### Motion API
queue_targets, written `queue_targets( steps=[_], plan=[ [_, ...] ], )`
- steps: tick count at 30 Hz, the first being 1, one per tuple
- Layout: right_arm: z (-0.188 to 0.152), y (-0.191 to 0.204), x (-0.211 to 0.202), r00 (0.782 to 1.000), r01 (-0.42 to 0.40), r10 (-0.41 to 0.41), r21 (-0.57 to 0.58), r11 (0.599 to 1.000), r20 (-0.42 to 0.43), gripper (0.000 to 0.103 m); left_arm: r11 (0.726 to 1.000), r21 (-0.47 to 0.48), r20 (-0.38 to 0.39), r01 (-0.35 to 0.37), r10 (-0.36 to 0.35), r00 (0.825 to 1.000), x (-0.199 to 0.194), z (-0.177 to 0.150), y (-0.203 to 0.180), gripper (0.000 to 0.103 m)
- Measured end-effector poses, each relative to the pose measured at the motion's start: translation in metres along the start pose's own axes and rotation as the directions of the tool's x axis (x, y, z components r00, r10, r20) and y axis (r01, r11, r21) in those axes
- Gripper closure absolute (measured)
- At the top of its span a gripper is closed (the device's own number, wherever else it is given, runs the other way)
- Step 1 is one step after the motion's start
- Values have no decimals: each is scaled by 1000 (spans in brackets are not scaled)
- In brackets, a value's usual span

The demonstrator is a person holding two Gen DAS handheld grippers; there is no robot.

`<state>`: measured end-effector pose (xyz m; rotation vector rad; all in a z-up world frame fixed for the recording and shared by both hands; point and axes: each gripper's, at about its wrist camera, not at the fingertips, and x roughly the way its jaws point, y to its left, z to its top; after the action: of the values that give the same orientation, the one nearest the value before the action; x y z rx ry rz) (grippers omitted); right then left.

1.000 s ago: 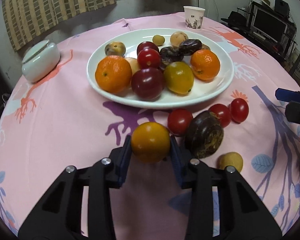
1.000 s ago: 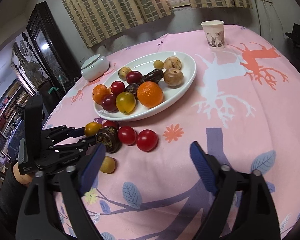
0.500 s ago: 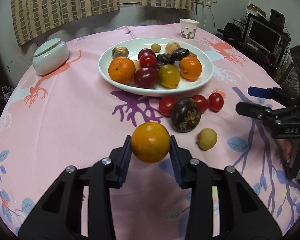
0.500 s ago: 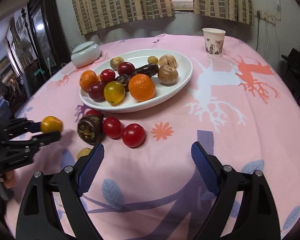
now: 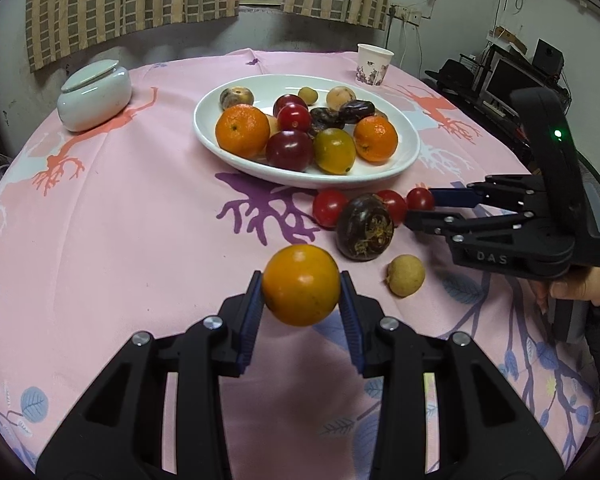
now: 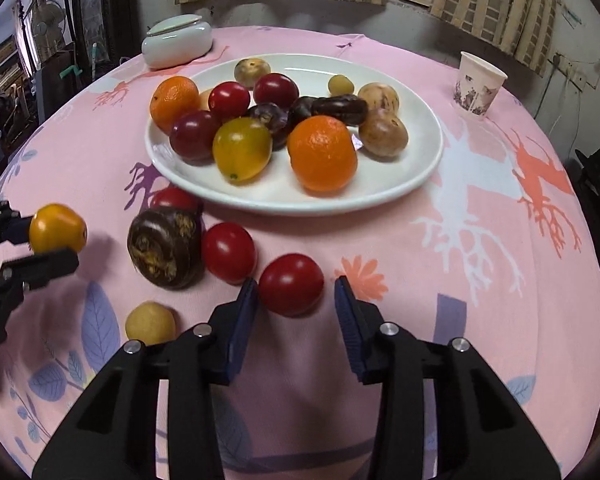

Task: Organize fruits
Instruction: 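Grasp a yellow-orange tomato with the left tool while the right tool grasps a red tomato, then carry both tomatoes onto the white plate and open both tools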

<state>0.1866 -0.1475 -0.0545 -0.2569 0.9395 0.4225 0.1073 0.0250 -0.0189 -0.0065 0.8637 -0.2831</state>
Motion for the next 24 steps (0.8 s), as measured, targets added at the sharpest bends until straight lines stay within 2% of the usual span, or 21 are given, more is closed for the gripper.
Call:
queue_targets(
  steps=[3, 10, 24],
  plan=[
    [0, 3, 2, 1000, -12, 12, 3, 1000, -6, 71, 1000, -6, 2, 10, -10, 1000, -1, 0, 1, 65],
    [-8, -4, -12, 997, -59, 56, 66, 996, 44, 71, 1000, -15, -3, 4, -4, 1000, 1, 0, 1, 65],
    [-37, -31, -84, 982, -104, 81, 126, 987, 173, 71, 1000, 3, 22, -16, 16, 1000, -24, 9, -12, 65]
  ],
)
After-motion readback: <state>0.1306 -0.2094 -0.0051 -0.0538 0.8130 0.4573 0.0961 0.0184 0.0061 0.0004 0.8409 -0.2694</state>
